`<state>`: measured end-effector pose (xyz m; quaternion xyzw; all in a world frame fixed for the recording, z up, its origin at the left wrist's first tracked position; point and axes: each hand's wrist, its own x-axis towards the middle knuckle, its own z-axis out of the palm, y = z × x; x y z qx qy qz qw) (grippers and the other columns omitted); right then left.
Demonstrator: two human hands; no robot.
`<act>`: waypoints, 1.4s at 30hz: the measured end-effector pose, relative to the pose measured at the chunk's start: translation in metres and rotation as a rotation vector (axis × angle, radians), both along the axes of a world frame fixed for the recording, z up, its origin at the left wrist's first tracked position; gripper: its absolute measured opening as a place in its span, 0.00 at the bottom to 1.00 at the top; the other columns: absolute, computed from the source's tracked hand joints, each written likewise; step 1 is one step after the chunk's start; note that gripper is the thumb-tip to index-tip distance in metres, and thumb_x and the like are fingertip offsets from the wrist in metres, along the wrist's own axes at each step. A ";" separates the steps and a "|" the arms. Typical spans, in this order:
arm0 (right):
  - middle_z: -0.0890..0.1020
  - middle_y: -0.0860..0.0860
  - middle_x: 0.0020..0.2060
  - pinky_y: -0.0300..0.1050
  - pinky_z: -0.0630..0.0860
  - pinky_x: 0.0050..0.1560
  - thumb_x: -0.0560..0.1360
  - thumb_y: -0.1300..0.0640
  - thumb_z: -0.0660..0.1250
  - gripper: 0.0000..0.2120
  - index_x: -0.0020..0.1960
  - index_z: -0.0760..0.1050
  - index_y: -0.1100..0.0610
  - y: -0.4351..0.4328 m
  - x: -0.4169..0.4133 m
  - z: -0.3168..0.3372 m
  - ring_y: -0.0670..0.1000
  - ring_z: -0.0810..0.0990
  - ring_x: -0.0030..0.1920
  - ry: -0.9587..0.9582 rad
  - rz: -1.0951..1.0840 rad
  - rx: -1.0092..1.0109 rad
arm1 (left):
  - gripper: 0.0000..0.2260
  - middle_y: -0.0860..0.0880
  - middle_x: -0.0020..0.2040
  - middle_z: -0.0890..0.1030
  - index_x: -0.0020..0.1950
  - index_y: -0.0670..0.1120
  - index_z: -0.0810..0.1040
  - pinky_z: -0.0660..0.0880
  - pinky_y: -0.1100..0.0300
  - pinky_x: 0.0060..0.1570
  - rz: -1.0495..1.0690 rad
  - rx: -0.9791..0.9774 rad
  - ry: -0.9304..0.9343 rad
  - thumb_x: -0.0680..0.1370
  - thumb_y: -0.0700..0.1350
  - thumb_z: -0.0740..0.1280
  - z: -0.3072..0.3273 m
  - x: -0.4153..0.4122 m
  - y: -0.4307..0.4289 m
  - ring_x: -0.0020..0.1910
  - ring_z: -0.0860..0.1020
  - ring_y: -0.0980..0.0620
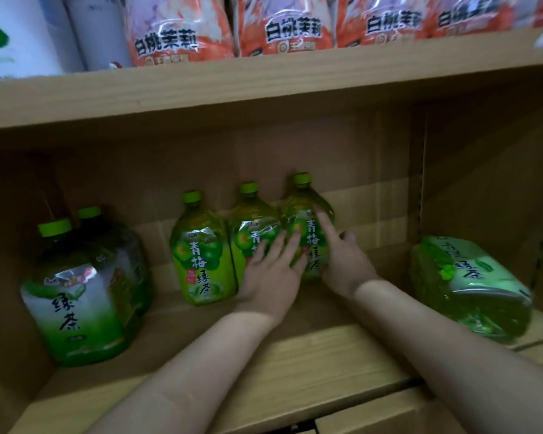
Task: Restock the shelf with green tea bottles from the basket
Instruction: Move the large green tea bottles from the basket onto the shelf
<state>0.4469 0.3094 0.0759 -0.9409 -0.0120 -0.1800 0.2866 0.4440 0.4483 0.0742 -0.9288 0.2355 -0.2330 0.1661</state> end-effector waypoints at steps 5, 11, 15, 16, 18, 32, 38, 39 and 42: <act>0.70 0.57 0.67 0.53 0.73 0.60 0.74 0.52 0.65 0.30 0.73 0.59 0.42 -0.036 -0.058 0.019 0.61 0.74 0.62 -0.033 -0.099 -0.258 | 0.25 0.46 0.78 0.39 0.78 0.50 0.52 0.45 0.44 0.73 0.069 -0.023 0.054 0.81 0.40 0.54 0.003 -0.004 -0.012 0.77 0.44 0.44; 0.55 0.57 0.76 0.64 0.66 0.67 0.71 0.29 0.57 0.41 0.76 0.49 0.47 -0.098 -0.119 0.022 0.63 0.58 0.73 0.325 -0.402 -0.218 | 0.28 0.50 0.78 0.54 0.73 0.58 0.62 0.62 0.53 0.69 0.048 -0.426 0.359 0.75 0.42 0.64 0.013 -0.051 -0.034 0.75 0.56 0.47; 0.49 0.62 0.76 0.59 0.70 0.64 0.70 0.32 0.63 0.46 0.77 0.42 0.47 -0.100 -0.114 0.020 0.66 0.58 0.73 0.295 -0.424 -0.105 | 0.18 0.52 0.65 0.75 0.64 0.58 0.74 0.69 0.60 0.62 -0.130 -0.644 0.388 0.75 0.46 0.63 0.000 -0.091 -0.062 0.65 0.72 0.51; 0.51 0.63 0.76 0.58 0.70 0.64 0.69 0.33 0.65 0.48 0.77 0.42 0.48 -0.099 -0.115 0.020 0.66 0.60 0.72 0.283 -0.431 -0.084 | 0.16 0.53 0.64 0.76 0.63 0.57 0.75 0.67 0.61 0.61 -0.154 -0.702 0.417 0.75 0.46 0.63 -0.002 -0.098 -0.070 0.65 0.72 0.52; 0.58 0.63 0.74 0.57 0.70 0.65 0.66 0.32 0.67 0.51 0.77 0.44 0.49 -0.096 -0.121 0.017 0.65 0.64 0.70 0.248 -0.428 -0.052 | 0.14 0.53 0.63 0.78 0.62 0.54 0.76 0.67 0.62 0.59 -0.161 -0.841 0.500 0.78 0.49 0.62 -0.006 -0.109 -0.082 0.64 0.73 0.52; 0.74 0.51 0.56 0.47 0.74 0.51 0.55 0.39 0.68 0.41 0.65 0.61 0.50 -0.030 -0.182 -0.022 0.55 0.75 0.55 -0.292 -0.145 0.095 | 0.21 0.49 0.44 0.85 0.50 0.45 0.79 0.80 0.47 0.51 -0.087 -1.614 0.847 0.62 0.52 0.77 0.004 -0.130 -0.054 0.44 0.84 0.49; 0.62 0.51 0.64 0.53 0.78 0.51 0.57 0.48 0.76 0.42 0.66 0.60 0.44 0.025 -0.176 -0.037 0.53 0.74 0.56 -0.417 0.009 0.265 | 0.35 0.51 0.54 0.80 0.67 0.46 0.65 0.79 0.63 0.38 -0.250 -1.868 0.738 0.66 0.26 0.73 0.005 -0.138 -0.001 0.47 0.82 0.57; 0.61 0.50 0.64 0.51 0.79 0.51 0.57 0.49 0.76 0.42 0.66 0.59 0.44 0.032 -0.175 -0.037 0.50 0.73 0.55 -0.420 0.032 0.268 | 0.36 0.50 0.57 0.79 0.67 0.46 0.65 0.79 0.65 0.39 -0.270 -1.867 0.703 0.65 0.25 0.72 0.002 -0.138 0.007 0.49 0.80 0.59; 0.63 0.48 0.63 0.44 0.77 0.50 0.61 0.50 0.77 0.42 0.69 0.58 0.49 0.044 -0.171 -0.043 0.41 0.68 0.53 -0.418 0.065 0.282 | 0.37 0.52 0.58 0.76 0.64 0.50 0.67 0.76 0.70 0.44 -0.287 -1.795 0.556 0.64 0.21 0.70 -0.007 -0.138 0.028 0.52 0.76 0.65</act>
